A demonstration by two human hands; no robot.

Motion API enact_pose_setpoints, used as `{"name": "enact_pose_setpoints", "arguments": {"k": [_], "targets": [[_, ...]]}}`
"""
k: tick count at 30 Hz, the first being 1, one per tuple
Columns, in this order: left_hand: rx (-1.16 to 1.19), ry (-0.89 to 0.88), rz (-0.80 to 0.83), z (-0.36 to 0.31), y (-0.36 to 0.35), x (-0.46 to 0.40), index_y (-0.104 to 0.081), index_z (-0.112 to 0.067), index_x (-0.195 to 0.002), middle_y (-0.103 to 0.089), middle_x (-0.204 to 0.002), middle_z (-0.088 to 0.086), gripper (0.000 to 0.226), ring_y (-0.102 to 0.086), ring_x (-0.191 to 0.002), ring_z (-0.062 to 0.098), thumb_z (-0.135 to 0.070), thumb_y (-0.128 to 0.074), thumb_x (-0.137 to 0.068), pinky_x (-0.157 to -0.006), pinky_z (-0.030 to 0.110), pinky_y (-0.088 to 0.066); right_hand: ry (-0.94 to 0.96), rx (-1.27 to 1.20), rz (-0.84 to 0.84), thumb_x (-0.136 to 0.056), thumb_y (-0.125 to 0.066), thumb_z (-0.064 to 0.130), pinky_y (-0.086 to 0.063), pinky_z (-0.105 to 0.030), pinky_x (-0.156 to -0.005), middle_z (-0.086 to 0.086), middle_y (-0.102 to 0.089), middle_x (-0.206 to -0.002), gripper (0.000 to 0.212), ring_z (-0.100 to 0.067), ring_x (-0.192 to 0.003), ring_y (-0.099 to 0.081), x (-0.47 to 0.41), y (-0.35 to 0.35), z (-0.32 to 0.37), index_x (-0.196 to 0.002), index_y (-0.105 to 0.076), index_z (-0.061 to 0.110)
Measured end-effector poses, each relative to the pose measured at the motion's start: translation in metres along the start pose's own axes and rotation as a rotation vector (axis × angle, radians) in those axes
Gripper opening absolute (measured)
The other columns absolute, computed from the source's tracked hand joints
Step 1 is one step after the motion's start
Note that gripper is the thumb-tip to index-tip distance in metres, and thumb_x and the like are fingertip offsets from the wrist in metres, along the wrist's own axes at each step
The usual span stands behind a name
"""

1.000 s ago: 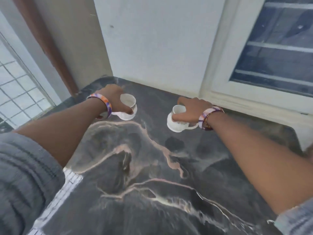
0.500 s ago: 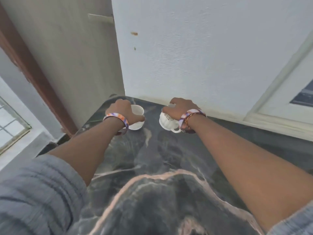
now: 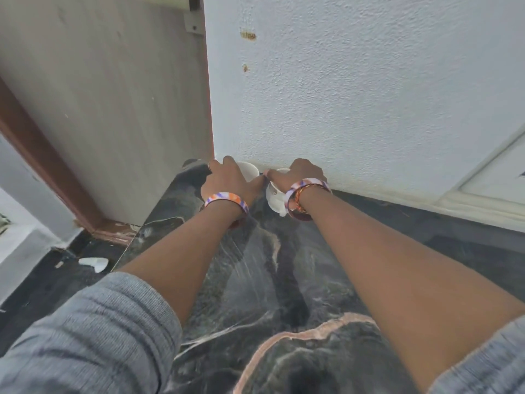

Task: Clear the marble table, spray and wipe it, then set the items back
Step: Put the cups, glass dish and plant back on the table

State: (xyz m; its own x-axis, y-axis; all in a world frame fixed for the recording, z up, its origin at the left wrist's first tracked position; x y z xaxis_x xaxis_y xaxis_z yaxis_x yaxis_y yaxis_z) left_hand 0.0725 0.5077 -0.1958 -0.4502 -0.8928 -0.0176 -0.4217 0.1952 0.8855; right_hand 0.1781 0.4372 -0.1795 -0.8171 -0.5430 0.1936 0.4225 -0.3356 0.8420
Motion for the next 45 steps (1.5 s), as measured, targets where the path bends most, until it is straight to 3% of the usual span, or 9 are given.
{"name": "enact_pose_setpoints", "arguments": {"k": [7,12,15,19,25,31,35,40,45], "targets": [[-0.063,0.008,-0.045,0.006,0.017,0.006,-0.043,-0.004,-0.123,-0.047,-0.126,0.020,0.074,-0.051,-0.113,0.039,-0.066,-0.036,-0.084,-0.081,0.044,-0.045,-0.159,-0.245,0.000,-0.090,-0.050,0.042,-0.044,-0.032,-0.085,-0.015,-0.054,-0.127,0.054,-0.032,-0.113,-0.055,0.004,0.012,-0.015,-0.127,-0.038,0.005],[0.001,-0.235,-0.136,-0.011,0.044,0.035,-0.046,-0.005,-0.124,-0.044,-0.133,0.016,0.044,-0.048,-0.116,0.034,-0.028,-0.052,-0.088,-0.087,0.043,-0.045,-0.120,-0.192,-0.075,-0.091,-0.046,0.017,-0.038,-0.027,-0.072,-0.016,-0.056,-0.118,0.028,-0.028,-0.097,-0.058,0.031,0.049,-0.036,-0.115,-0.044,0.003],[0.006,-0.519,0.030,-0.041,0.046,0.064,-0.058,-0.012,-0.113,-0.054,-0.125,0.010,0.031,-0.053,-0.111,0.030,-0.026,-0.053,-0.086,-0.089,0.039,-0.046,-0.040,-0.099,-0.004,-0.087,-0.049,0.009,-0.038,-0.022,-0.054,-0.013,-0.062,-0.095,0.017,-0.025,-0.075,-0.058,0.053,0.069,-0.052,-0.070,-0.049,0.007],[-0.118,-0.693,0.297,-0.097,0.031,0.113,-0.067,-0.014,-0.096,-0.069,-0.104,0.011,0.027,-0.062,-0.098,0.032,-0.029,-0.050,-0.080,-0.088,0.039,-0.051,0.043,-0.045,0.063,-0.083,-0.047,0.006,-0.047,-0.030,-0.064,-0.019,-0.067,-0.099,0.010,-0.032,-0.087,-0.066,0.087,0.096,-0.091,-0.079,-0.056,0.003],[-0.207,-0.836,0.452,-0.197,-0.020,0.208,-0.067,-0.014,-0.102,-0.068,-0.111,0.012,0.026,-0.063,-0.102,0.032,-0.022,-0.055,-0.080,-0.089,0.037,-0.052,0.044,0.036,0.072,-0.088,-0.048,0.010,-0.049,-0.030,-0.064,-0.017,-0.060,-0.090,0.022,-0.027,-0.078,-0.056,0.148,0.161,-0.211,-0.066,-0.048,0.013],[-0.174,-0.989,0.547,-0.313,-0.082,0.352,-0.068,-0.014,-0.102,-0.069,-0.110,0.013,0.026,-0.063,-0.103,0.032,-0.022,-0.055,-0.081,-0.090,0.036,-0.051,-0.072,0.099,0.022,-0.084,-0.051,0.007,-0.039,-0.021,-0.036,-0.021,-0.066,-0.089,0.011,-0.030,-0.078,-0.063,0.225,0.237,-0.386,-0.080,-0.062,0.004],[-0.192,-1.087,0.622,-0.377,-0.120,0.437,-0.068,-0.011,-0.099,-0.070,-0.107,0.014,0.024,-0.063,-0.100,0.034,-0.020,-0.054,-0.081,-0.088,0.038,-0.052,-0.190,0.104,-0.029,-0.082,-0.054,0.006,-0.046,-0.030,-0.058,-0.021,-0.061,-0.080,0.007,-0.030,-0.074,-0.060,0.267,0.284,-0.491,-0.075,-0.058,0.006],[-0.182,-1.139,0.658,-0.438,-0.149,0.503,-0.068,-0.014,-0.104,-0.067,-0.113,0.011,0.026,-0.061,-0.105,0.030,-0.024,-0.058,-0.082,-0.092,0.034,-0.050,-0.246,0.164,-0.025,-0.084,-0.058,0.019,-0.041,-0.023,-0.053,-0.009,-0.058,-0.069,0.030,-0.027,-0.077,-0.064,0.297,0.328,-0.577,-0.056,-0.048,0.013],[-0.218,-1.220,0.680,-0.489,-0.181,0.542,-0.067,-0.006,-0.106,-0.068,-0.111,0.014,0.029,-0.061,-0.104,0.030,-0.022,-0.058,-0.084,-0.090,0.037,-0.050,-0.245,0.165,0.018,-0.092,-0.050,0.039,-0.043,-0.028,-0.064,-0.012,-0.060,-0.080,0.039,-0.026,-0.073,-0.057,0.309,0.346,-0.631,-0.075,-0.061,0.006]]}}
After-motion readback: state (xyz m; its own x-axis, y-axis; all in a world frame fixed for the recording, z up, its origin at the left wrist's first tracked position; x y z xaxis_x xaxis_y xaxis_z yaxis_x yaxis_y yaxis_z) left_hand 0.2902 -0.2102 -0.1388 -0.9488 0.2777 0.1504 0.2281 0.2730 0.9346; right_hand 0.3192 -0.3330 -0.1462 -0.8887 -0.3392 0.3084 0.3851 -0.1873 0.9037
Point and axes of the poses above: each hand's wrist, its own x-axis away from the middle knuckle, its own y-axis out of the back of the hand, z = x × y, the point moved 2 cm from there along -x, towards the middle knuckle
